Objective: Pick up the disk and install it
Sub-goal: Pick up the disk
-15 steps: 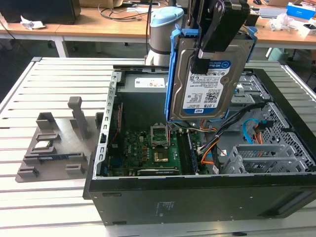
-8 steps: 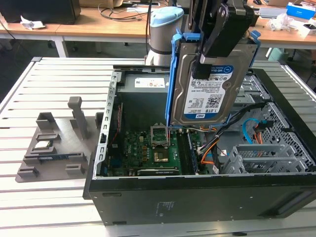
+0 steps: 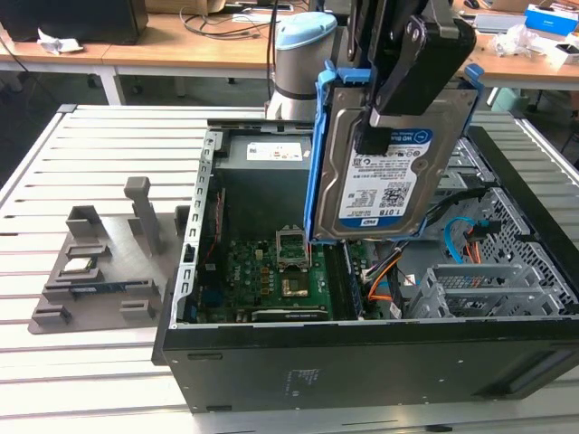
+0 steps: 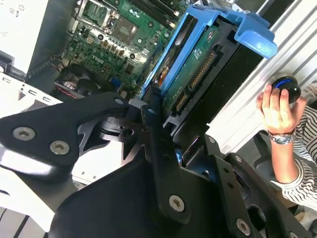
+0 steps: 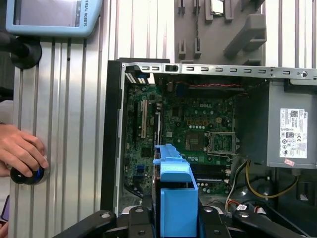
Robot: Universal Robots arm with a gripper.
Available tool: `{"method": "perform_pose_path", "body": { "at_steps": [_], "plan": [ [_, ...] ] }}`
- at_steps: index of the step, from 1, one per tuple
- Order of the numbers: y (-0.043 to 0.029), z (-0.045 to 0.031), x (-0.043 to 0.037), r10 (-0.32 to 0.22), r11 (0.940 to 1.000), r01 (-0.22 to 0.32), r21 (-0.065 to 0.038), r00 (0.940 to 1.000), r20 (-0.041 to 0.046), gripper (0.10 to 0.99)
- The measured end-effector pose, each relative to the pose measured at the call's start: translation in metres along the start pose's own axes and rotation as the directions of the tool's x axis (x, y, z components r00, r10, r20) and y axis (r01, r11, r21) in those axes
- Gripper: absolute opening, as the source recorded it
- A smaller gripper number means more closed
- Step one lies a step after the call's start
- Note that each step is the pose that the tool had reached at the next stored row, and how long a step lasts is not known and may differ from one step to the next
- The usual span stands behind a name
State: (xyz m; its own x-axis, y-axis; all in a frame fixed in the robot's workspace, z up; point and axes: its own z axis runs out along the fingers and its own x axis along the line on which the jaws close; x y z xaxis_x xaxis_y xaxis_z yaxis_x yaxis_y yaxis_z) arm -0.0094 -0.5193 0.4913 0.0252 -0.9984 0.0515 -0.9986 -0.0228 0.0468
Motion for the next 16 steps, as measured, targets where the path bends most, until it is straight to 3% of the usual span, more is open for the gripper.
{"method": "perform_pose_path", "body": {
  "at_steps": [13,16],
  "plan": [
    [0.0006,0.0034,0.0284,0.000,1.0000,0.000,0.000,1.0000,0.0004,0.365],
    [0.0006,0.0035,0.0300,-0.002,1.0000,0.002,0.001,0.9994,0.0336,0.365]
  ]
}}
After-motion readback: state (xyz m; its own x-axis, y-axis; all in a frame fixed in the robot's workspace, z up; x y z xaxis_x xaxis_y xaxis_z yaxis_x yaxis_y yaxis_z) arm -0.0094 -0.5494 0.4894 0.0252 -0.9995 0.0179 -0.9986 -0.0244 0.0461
